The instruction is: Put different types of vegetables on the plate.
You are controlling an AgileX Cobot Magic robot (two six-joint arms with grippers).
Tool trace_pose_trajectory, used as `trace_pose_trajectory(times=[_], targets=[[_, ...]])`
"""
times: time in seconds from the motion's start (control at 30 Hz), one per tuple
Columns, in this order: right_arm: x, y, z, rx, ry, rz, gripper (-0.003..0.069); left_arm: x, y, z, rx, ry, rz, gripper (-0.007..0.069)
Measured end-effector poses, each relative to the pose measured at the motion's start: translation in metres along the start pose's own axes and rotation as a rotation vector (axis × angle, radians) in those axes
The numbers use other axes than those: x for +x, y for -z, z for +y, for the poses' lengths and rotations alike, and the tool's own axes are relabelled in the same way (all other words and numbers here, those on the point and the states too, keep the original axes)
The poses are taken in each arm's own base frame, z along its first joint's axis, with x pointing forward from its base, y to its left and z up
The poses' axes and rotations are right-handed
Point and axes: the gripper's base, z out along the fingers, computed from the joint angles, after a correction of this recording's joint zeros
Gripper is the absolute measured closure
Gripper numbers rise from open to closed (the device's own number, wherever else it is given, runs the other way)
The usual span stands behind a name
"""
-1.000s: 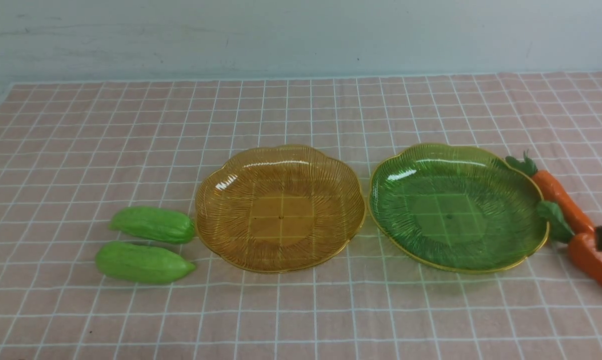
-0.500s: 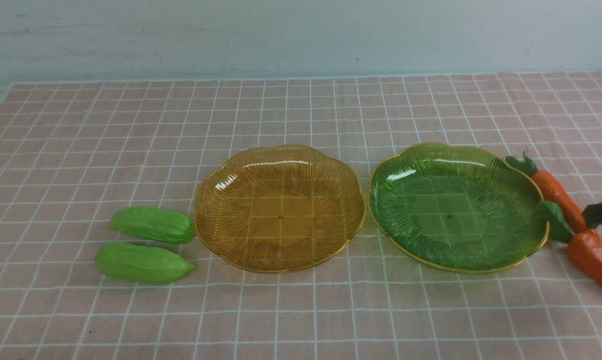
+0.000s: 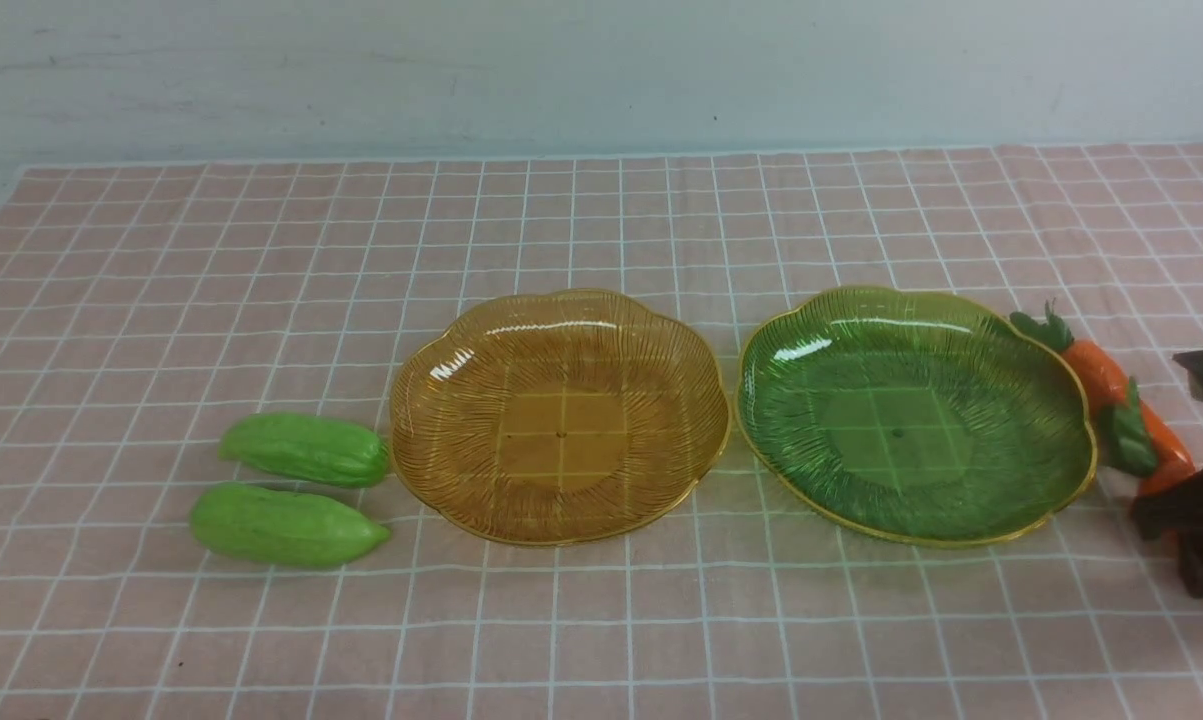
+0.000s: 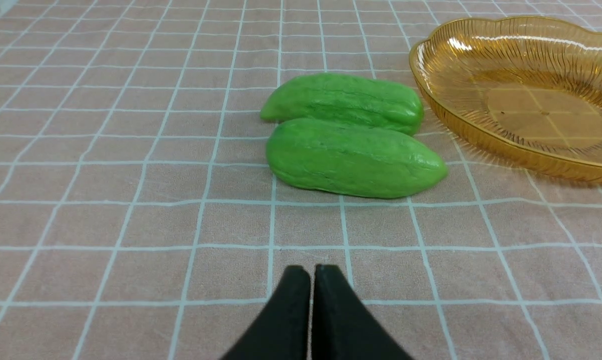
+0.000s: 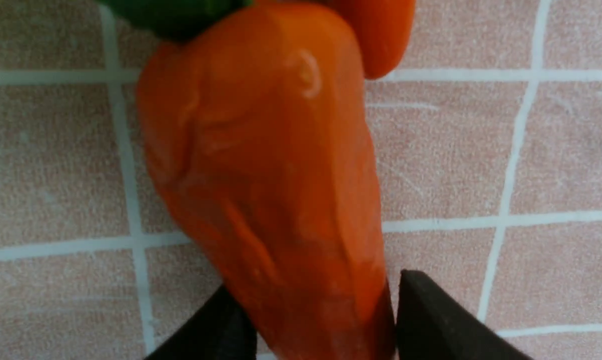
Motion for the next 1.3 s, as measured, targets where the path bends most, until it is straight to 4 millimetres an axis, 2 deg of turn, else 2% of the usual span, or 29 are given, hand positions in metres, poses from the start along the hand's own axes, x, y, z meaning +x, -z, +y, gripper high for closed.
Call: trace_pose_trajectory(times=[0.07, 0.17, 0.3, 0.33, 0.47, 0.6, 0.77, 0.83, 0.97, 1.07, 1.17, 1.23, 1.3], targets=[[-0.002, 0.007, -0.002, 0.005, -0.006, 0.030, 0.0435, 0.000, 0.000, 0.000, 0.000, 0.000, 0.000, 0.0628], [-0.008, 0.023, -0.005, -0.002, -0.029, 0.052, 0.0433, 0.000, 0.000, 0.000, 0.000, 0.000, 0.000, 0.0628], [-0.026, 0.048, -0.002, -0.087, -0.090, -0.026, 0.0433, 0.000, 0.000, 0.000, 0.000, 0.000, 0.000, 0.0628], [-0.034, 0.060, 0.001, -0.149, -0.116, -0.072, 0.0433, 0.000, 0.000, 0.000, 0.000, 0.000, 0.000, 0.0628], [-0.047, 0.084, 0.011, -0.313, -0.148, -0.154, 0.0433, 0.000, 0.000, 0.000, 0.000, 0.000, 0.000, 0.0628], [-0.057, 0.105, 0.039, -0.497, -0.068, -0.239, 0.0433, 0.000, 0.000, 0.000, 0.000, 0.000, 0.000, 0.0628], [-0.070, 0.104, 0.070, -0.528, 0.042, -0.344, 0.0433, 0.000, 0.000, 0.000, 0.000, 0.000, 0.000, 0.0628], [-0.075, 0.097, 0.082, -0.500, 0.080, -0.362, 0.0433, 0.000, 0.000, 0.000, 0.000, 0.000, 0.000, 0.0628], [-0.082, 0.077, 0.091, -0.454, 0.123, -0.336, 0.0414, 0.000, 0.000, 0.000, 0.000, 0.000, 0.000, 0.0628], [-0.087, 0.059, 0.092, -0.421, 0.134, -0.312, 0.0288, 0.000, 0.000, 0.000, 0.000, 0.000, 0.000, 0.0628], [-0.089, 0.055, 0.088, -0.365, 0.166, -0.316, 0.0145, 0.000, 0.000, 0.000, 0.000, 0.000, 0.000, 0.0628], [-0.091, 0.057, 0.084, -0.315, 0.197, -0.324, 0.0095, 0.000, 0.000, 0.000, 0.000, 0.000, 0.000, 0.0628], [-0.092, 0.059, 0.080, -0.263, 0.228, -0.328, 0.0074, 0.000, 0.000, 0.000, 0.000, 0.000, 0.000, 0.0628]])
